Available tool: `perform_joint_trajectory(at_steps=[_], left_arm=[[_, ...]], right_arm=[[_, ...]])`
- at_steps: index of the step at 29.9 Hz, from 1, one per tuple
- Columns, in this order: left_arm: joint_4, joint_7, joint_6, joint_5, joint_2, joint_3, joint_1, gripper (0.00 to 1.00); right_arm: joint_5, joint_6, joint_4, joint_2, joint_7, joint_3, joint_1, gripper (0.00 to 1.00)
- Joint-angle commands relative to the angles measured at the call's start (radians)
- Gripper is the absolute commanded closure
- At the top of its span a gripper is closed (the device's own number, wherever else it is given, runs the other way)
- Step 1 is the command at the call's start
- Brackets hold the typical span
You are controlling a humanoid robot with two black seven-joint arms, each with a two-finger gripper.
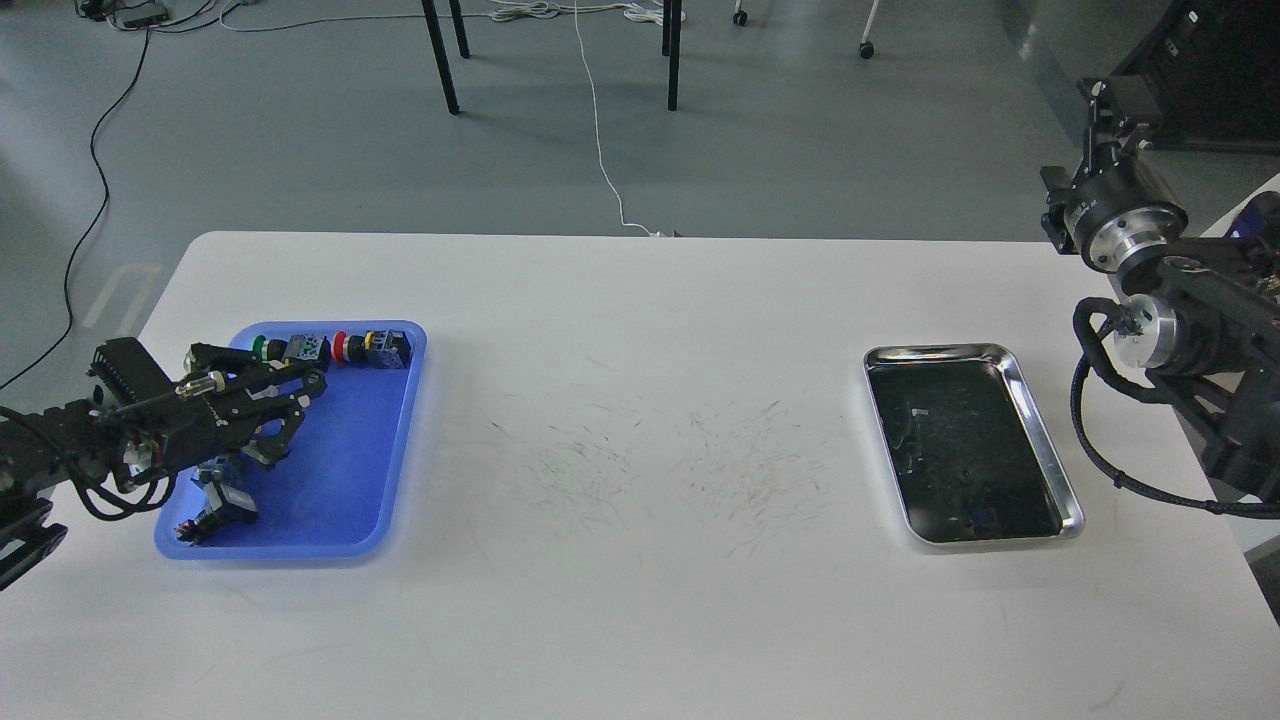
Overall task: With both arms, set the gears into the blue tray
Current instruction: 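Carry the black part with the left gripper into the blue tray and release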
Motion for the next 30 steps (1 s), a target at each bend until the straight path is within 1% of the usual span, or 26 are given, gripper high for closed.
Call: perform_joint_trajectory(at_steps=[1, 9, 17, 23, 25, 27, 30], left_arm=[[0.016, 0.000, 0.013, 0.000, -0.017, 0.002, 0.028, 0.92], [0.033, 0.000, 0.015, 0.000, -0.046, 0.007, 0.045, 0.91], [0.083, 0.000, 0.016, 0.000, -0.098, 0.007, 0.036, 0.90], [0.109, 0.000, 0.020, -0.013, -0.105, 0.007, 0.034, 0.89], [0.114, 0.000, 0.020, -0.013, -0.103, 0.007, 0.034, 0.86], [0.122, 0.000, 0.020, -0.014, -0.103, 0.007, 0.034, 0.78], [0.131, 0.000, 0.020, -0.014, -0.101, 0.007, 0.033, 0.75]], right_arm=[[0.000, 0.000, 0.000, -0.001, 0.000, -0.001, -0.001, 0.02], [0.000, 0.000, 0.000, -0.001, 0.000, -0.001, -0.001, 0.02], [0.000, 0.000, 0.000, 0.000, 0.001, -0.001, -0.002, 0.02], [0.000, 0.000, 0.000, 0.000, 0.000, -0.001, -0.002, 0.02], [-0.001, 0.000, 0.000, 0.002, 0.000, -0.001, -0.002, 0.02], [-0.001, 0.000, 0.000, 0.005, 0.001, -0.001, -0.002, 0.02], [0.000, 0.000, 0.000, 0.006, 0.000, -0.001, -0.002, 0.02]])
